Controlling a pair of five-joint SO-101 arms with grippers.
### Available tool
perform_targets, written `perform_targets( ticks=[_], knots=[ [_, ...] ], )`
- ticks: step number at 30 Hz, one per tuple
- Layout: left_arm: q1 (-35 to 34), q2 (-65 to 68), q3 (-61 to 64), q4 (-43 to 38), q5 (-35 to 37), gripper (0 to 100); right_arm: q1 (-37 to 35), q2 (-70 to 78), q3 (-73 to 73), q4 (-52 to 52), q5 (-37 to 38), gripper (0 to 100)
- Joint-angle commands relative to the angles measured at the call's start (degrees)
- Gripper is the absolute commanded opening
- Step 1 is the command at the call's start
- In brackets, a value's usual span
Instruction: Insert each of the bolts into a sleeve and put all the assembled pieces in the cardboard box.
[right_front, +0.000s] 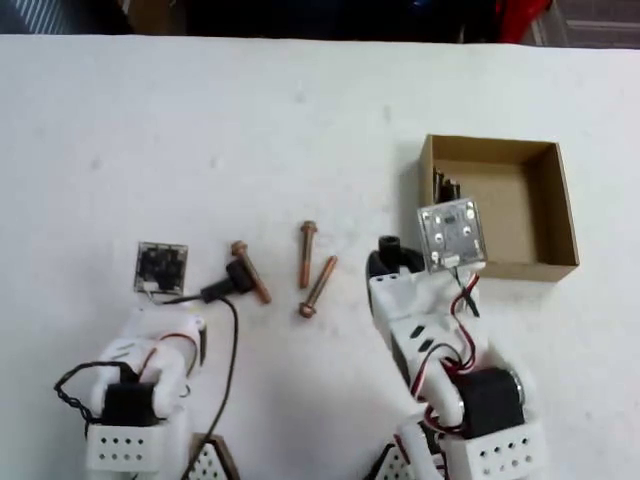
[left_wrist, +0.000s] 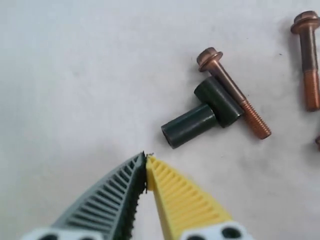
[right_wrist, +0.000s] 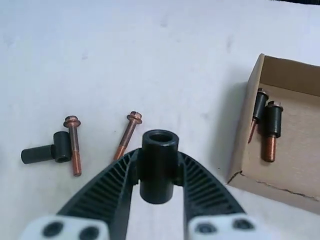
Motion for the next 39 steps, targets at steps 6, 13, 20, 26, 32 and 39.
perform_targets(
  ticks=[6, 13, 20, 26, 32, 39],
  knots=[
    [7.0, -0.5, 2.0, -0.4, -0.4, 2, 0.6, -7.8, 9.3, -9.4, -1.1, 1.7],
    [6.7, -0.5, 1.9, -0.5, -0.4, 2, 0.6, -18.1, 15.6, -10.7, -0.8, 1.7],
    [7.1, -0.2, -7.5, 7.8, 1.1, 2, 0.6, -24.4, 20.2, -10.8, -1.1, 1.7],
    [7.1, 0.0, -18.2, 10.1, 1.0, 2, 0.7, -24.3, 22.9, -10.9, -1.2, 1.7],
    [7.1, 5.9, -27.8, 14.6, -1.4, 2, 2.3, -24.3, 24.3, -10.9, -1.2, 1.7],
    [7.5, 28.8, -41.8, 14.5, -0.8, 2, 2.7, -24.3, 24.6, -10.7, -1.2, 1.7]
  ],
)
